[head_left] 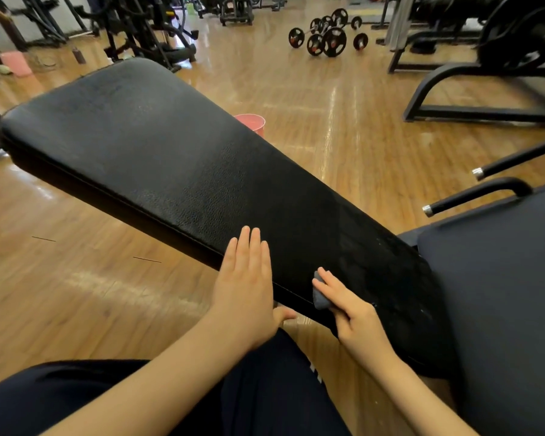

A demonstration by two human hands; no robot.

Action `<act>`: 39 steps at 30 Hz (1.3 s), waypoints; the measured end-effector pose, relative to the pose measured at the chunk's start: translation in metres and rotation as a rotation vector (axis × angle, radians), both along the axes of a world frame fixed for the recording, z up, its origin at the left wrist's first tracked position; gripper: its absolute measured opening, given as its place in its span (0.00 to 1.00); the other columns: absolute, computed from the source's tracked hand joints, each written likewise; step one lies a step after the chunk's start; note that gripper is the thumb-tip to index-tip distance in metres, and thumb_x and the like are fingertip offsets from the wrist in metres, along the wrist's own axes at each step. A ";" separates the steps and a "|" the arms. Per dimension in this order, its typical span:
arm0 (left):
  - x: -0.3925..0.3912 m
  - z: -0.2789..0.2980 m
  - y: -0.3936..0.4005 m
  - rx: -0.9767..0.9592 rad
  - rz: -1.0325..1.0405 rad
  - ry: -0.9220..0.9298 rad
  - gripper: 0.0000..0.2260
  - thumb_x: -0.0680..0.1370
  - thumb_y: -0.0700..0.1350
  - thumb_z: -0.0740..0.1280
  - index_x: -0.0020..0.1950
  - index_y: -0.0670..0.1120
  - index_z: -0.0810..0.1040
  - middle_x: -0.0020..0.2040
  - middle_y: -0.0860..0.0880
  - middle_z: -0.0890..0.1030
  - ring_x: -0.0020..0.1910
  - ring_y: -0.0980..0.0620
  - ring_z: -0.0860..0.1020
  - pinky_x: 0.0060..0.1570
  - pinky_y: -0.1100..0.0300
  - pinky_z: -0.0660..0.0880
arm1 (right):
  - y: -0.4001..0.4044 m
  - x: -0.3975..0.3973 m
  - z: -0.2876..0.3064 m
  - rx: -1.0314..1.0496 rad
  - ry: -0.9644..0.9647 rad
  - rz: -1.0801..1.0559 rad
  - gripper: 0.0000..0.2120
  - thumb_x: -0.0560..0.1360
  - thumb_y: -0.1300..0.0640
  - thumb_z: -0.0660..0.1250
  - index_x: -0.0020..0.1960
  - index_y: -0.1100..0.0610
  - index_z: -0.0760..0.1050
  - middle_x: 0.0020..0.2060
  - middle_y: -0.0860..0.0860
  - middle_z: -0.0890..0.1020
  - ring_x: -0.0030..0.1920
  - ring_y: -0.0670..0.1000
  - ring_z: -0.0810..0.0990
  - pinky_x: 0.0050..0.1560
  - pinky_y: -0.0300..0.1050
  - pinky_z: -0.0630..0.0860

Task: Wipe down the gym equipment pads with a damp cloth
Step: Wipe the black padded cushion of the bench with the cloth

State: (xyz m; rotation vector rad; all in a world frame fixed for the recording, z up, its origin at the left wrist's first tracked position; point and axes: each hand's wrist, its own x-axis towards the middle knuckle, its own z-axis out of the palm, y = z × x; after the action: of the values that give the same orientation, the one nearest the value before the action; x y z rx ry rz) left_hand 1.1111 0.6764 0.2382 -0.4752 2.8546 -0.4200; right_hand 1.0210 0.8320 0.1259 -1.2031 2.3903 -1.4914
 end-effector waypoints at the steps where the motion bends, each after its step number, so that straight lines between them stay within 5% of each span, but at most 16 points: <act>1: 0.000 0.000 0.000 -0.004 -0.001 -0.001 0.47 0.76 0.70 0.50 0.74 0.35 0.33 0.74 0.35 0.32 0.73 0.37 0.31 0.71 0.45 0.33 | 0.002 -0.007 -0.001 -0.008 -0.018 -0.028 0.30 0.72 0.76 0.58 0.66 0.49 0.67 0.68 0.46 0.69 0.71 0.39 0.61 0.69 0.30 0.57; 6: -0.002 -0.001 0.001 -0.022 0.003 -0.017 0.47 0.76 0.70 0.50 0.74 0.35 0.34 0.75 0.34 0.33 0.73 0.36 0.32 0.71 0.45 0.33 | -0.018 -0.060 0.012 0.043 -0.179 -0.187 0.24 0.75 0.73 0.58 0.66 0.54 0.71 0.67 0.48 0.70 0.71 0.48 0.64 0.66 0.28 0.56; 15: -0.003 -0.005 -0.001 -0.032 -0.004 -0.008 0.47 0.76 0.69 0.51 0.74 0.35 0.33 0.75 0.34 0.33 0.74 0.36 0.32 0.72 0.44 0.35 | 0.002 0.007 -0.002 0.005 -0.132 -0.170 0.24 0.76 0.63 0.64 0.67 0.47 0.64 0.66 0.35 0.63 0.69 0.37 0.60 0.65 0.24 0.56; 19: -0.004 -0.005 0.000 -0.038 -0.002 0.000 0.47 0.77 0.69 0.51 0.74 0.35 0.34 0.74 0.34 0.33 0.73 0.35 0.32 0.71 0.44 0.34 | -0.010 -0.021 0.005 0.008 -0.153 -0.199 0.21 0.76 0.66 0.63 0.67 0.54 0.69 0.65 0.42 0.68 0.70 0.45 0.64 0.63 0.22 0.56; 25: -0.003 -0.005 0.001 -0.039 0.001 0.006 0.47 0.76 0.69 0.51 0.75 0.35 0.35 0.75 0.34 0.34 0.74 0.36 0.33 0.72 0.44 0.35 | -0.037 -0.075 0.020 0.124 -0.238 -0.351 0.20 0.79 0.59 0.59 0.71 0.56 0.66 0.71 0.51 0.67 0.72 0.50 0.63 0.70 0.43 0.57; 33: -0.004 -0.007 -0.002 -0.043 -0.027 0.017 0.47 0.77 0.68 0.53 0.74 0.34 0.34 0.75 0.33 0.34 0.74 0.35 0.33 0.71 0.44 0.34 | -0.006 -0.005 0.004 0.131 -0.155 -0.301 0.22 0.79 0.62 0.58 0.72 0.55 0.61 0.69 0.41 0.58 0.73 0.44 0.57 0.68 0.33 0.54; 39: -0.009 -0.009 -0.002 -0.043 -0.050 0.038 0.46 0.77 0.67 0.54 0.74 0.34 0.34 0.75 0.33 0.34 0.74 0.35 0.33 0.71 0.43 0.35 | -0.025 -0.041 0.011 0.137 -0.112 -0.313 0.20 0.79 0.64 0.57 0.71 0.57 0.65 0.71 0.50 0.65 0.72 0.47 0.61 0.66 0.33 0.54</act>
State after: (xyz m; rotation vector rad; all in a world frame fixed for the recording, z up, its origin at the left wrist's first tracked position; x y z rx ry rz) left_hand 1.1022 0.6742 0.2292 -0.4243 2.9043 -0.4870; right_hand 0.9802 0.8068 0.1374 -0.7228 2.6440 -1.3949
